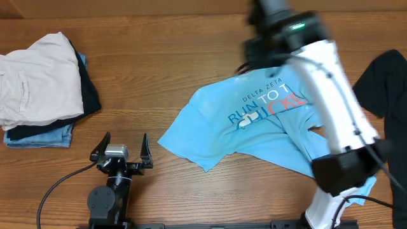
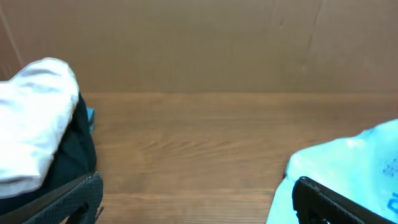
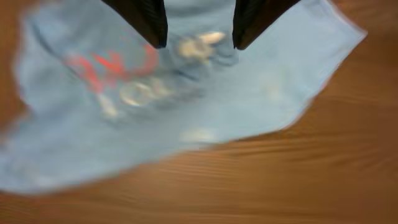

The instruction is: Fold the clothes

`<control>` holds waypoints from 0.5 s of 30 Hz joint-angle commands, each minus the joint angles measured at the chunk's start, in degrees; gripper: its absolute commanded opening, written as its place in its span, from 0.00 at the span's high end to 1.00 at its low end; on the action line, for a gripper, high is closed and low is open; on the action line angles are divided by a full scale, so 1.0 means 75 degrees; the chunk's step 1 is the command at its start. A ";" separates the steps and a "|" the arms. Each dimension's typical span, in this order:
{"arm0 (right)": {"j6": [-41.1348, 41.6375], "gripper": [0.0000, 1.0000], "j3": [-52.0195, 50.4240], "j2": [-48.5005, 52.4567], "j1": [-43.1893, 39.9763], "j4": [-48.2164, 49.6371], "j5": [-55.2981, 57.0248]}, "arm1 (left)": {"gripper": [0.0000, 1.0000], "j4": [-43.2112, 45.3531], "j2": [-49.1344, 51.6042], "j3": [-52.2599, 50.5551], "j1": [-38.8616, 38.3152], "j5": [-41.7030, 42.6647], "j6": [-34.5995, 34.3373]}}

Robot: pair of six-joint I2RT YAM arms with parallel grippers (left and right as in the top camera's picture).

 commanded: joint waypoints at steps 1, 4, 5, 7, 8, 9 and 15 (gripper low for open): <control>0.0306 0.57 0.0175 -0.0411 -0.1606 -0.0434 0.0119 | 0.00 0.0953 -0.0055 0.0052 -0.0044 0.1722 0.0207; 0.0309 0.46 0.0175 -0.0411 -0.2923 -0.0562 0.0117 | 0.00 -0.0399 0.0353 0.1221 -0.0050 0.1903 -0.0029; 0.0309 0.40 0.0175 -0.0411 -0.3200 -0.0565 0.0119 | 0.00 -0.0737 0.0676 0.1722 -0.0050 0.1906 0.0067; 0.0306 0.00 0.0175 -0.0411 -0.4106 -0.0560 0.0122 | 0.00 -0.1241 0.2530 0.3759 -0.0050 0.2235 0.0571; 0.0306 0.00 0.0169 -0.0411 -0.4360 -0.0530 0.0125 | 0.00 -0.1810 0.4371 0.5426 -0.0052 0.2693 0.0711; 0.0306 0.00 0.0140 -0.0411 -0.4607 -0.0504 0.0152 | 0.00 -0.2495 0.5633 0.6636 -0.0096 0.2908 0.0711; 0.0306 0.00 0.0140 -0.0405 -0.5348 -0.0507 0.0175 | 0.00 -0.5423 1.1068 1.2100 -0.1682 0.2393 0.1810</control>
